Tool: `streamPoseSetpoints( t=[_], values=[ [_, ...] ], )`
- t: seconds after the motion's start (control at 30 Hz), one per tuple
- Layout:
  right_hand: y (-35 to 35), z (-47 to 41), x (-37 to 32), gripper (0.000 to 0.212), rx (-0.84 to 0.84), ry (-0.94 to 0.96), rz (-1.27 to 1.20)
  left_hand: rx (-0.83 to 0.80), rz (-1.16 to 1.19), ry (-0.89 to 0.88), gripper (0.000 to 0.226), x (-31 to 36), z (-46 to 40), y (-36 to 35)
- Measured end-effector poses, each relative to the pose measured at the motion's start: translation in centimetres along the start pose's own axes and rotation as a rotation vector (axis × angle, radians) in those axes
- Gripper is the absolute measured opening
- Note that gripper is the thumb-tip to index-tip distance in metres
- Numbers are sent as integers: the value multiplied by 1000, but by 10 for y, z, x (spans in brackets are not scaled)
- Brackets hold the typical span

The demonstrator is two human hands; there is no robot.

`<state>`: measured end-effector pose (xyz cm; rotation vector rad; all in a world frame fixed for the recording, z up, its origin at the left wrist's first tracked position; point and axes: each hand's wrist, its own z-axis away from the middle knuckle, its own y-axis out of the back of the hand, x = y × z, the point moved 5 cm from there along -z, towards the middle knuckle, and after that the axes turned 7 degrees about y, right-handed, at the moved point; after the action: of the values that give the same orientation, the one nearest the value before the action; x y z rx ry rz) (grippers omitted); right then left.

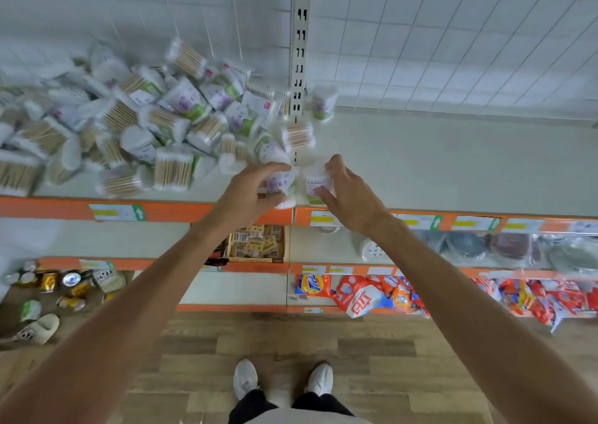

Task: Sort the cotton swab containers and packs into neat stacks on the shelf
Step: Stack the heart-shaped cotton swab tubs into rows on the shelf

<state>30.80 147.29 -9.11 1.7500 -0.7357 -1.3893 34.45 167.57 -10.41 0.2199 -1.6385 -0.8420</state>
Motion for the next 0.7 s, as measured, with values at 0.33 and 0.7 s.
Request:
streamPoseSetpoints(
  t=[0.33,0.7],
  values=[
    [32,27,47,51,191,-110,-161,99,39,67,55,34,-9,-12],
    [29,35,76,51,140,-1,-189,202,57,148,56,39,3,-39]
  ],
)
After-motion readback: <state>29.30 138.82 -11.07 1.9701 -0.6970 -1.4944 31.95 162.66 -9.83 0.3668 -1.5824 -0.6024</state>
